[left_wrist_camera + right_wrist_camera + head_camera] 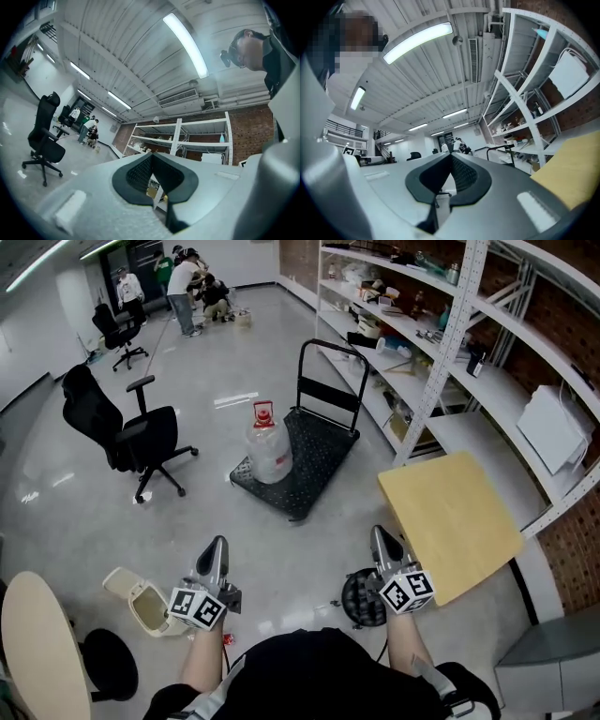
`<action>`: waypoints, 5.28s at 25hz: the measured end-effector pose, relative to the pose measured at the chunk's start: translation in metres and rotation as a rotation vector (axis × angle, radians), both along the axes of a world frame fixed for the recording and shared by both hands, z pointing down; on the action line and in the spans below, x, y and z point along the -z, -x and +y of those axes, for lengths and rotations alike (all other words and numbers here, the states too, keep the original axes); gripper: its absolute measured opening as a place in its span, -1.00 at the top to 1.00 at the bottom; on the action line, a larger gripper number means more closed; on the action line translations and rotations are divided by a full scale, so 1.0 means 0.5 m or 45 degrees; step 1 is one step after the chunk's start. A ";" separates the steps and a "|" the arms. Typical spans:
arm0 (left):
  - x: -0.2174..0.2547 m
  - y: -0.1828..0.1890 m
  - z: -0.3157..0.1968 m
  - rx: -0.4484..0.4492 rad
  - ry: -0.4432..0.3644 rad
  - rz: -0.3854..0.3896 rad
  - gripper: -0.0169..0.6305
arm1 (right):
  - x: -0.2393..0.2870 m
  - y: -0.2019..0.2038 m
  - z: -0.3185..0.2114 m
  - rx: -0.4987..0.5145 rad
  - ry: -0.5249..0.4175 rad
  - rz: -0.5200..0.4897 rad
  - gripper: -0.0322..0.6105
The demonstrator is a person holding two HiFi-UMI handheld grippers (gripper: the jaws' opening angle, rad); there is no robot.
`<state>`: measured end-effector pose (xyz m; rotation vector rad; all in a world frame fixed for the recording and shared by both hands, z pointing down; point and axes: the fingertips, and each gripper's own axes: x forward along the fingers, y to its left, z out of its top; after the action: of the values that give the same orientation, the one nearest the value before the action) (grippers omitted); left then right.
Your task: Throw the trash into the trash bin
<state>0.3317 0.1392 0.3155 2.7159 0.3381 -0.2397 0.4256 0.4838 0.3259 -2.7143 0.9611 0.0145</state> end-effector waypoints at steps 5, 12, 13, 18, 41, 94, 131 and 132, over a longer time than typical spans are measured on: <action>-0.013 0.036 -0.031 0.110 -0.025 -0.032 0.94 | -0.025 -0.030 -0.074 0.168 0.063 -0.046 0.88; -0.013 0.106 -0.072 0.405 0.005 -0.039 0.94 | -0.007 -0.081 -0.181 0.479 0.114 -0.016 0.88; -0.015 0.116 -0.074 0.445 0.013 -0.054 0.94 | 0.000 -0.088 -0.191 0.514 0.117 -0.003 0.88; -0.009 0.138 -0.059 0.569 -0.005 -0.039 0.94 | 0.003 -0.127 -0.211 0.601 0.099 -0.013 0.88; -0.013 0.461 0.037 1.289 -0.055 -0.127 0.94 | -0.053 -0.040 -0.463 1.202 0.006 -0.082 0.88; -0.209 1.131 -0.138 1.861 0.090 -0.389 0.94 | -0.169 0.854 -0.988 2.116 0.256 0.027 0.88; -0.453 0.938 -0.290 1.657 0.205 -0.557 0.94 | -0.486 0.748 -1.025 2.229 0.675 0.003 0.88; -0.460 0.942 -0.310 1.632 0.185 -0.563 0.94 | -0.500 0.764 -1.041 2.228 0.674 -0.005 0.88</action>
<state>-0.1392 -0.0159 0.5458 2.3271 -1.4782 0.0216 0.0437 -0.0365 0.5758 -1.2000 3.1282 -0.5951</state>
